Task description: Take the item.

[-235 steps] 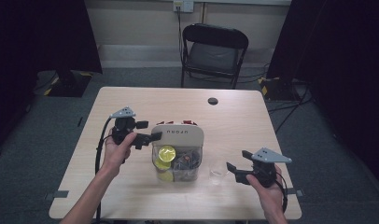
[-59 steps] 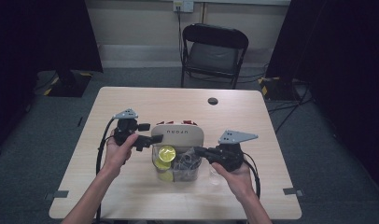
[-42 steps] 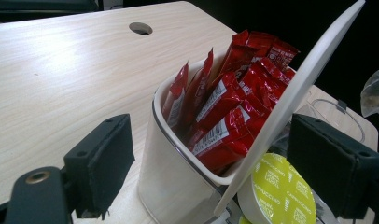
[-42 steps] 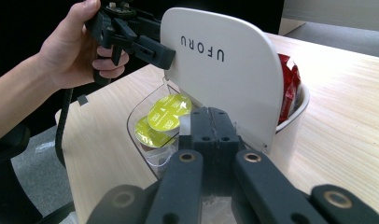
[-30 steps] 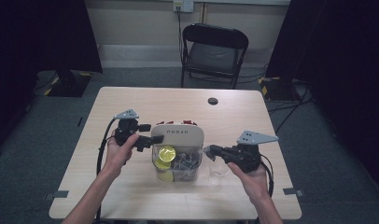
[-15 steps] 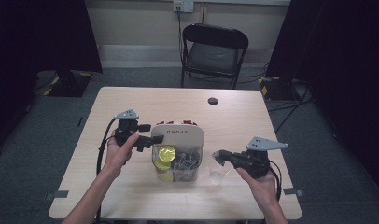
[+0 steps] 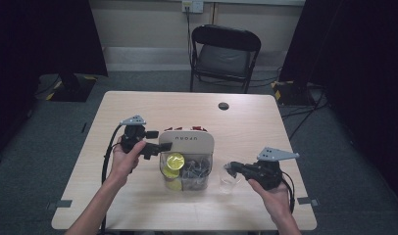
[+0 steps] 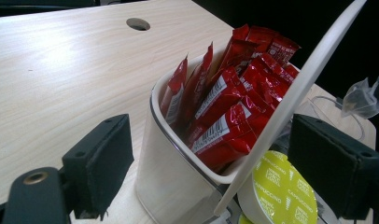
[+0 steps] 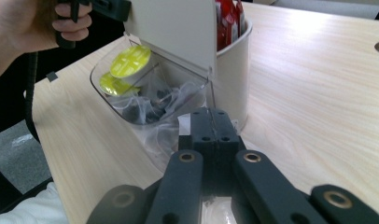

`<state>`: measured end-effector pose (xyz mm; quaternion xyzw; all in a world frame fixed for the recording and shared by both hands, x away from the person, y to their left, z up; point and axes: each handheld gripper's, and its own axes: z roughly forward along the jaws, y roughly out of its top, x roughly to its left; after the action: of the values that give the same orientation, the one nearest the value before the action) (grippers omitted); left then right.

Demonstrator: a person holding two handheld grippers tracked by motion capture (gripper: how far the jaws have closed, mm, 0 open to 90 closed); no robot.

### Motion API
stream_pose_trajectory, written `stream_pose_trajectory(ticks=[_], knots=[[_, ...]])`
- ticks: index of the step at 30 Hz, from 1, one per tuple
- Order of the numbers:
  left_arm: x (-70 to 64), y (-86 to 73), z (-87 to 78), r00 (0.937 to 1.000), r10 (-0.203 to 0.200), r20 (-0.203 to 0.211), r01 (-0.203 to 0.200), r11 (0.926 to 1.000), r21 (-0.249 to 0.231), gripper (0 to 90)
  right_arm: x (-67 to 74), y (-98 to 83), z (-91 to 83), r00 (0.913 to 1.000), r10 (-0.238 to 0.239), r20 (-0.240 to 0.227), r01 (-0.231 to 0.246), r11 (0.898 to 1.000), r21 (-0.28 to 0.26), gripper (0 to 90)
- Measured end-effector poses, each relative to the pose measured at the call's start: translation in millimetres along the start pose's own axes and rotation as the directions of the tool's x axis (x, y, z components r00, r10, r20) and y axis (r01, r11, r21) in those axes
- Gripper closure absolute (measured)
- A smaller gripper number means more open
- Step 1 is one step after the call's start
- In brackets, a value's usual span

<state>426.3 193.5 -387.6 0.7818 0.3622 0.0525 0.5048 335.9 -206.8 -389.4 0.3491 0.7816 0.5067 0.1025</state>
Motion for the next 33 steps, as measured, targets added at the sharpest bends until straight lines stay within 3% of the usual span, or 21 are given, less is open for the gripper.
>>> stream_pose_trajectory(ticks=[18,33], knots=[[0.2,-0.1,-0.4,1.0,0.0,0.0,0.0,1.0,0.001,14.0,-6.7,-14.6,6.8,0.9996,0.025,0.014,-0.026,0.998,0.056,90.0],[0.1,-0.1,-0.4,1.0,0.001,-0.001,-0.001,1.0,0.0,14.0,-3.9,-11.3,5.5,0.9988,0.006,0.049,-0.008,0.999,0.036,68.0]])
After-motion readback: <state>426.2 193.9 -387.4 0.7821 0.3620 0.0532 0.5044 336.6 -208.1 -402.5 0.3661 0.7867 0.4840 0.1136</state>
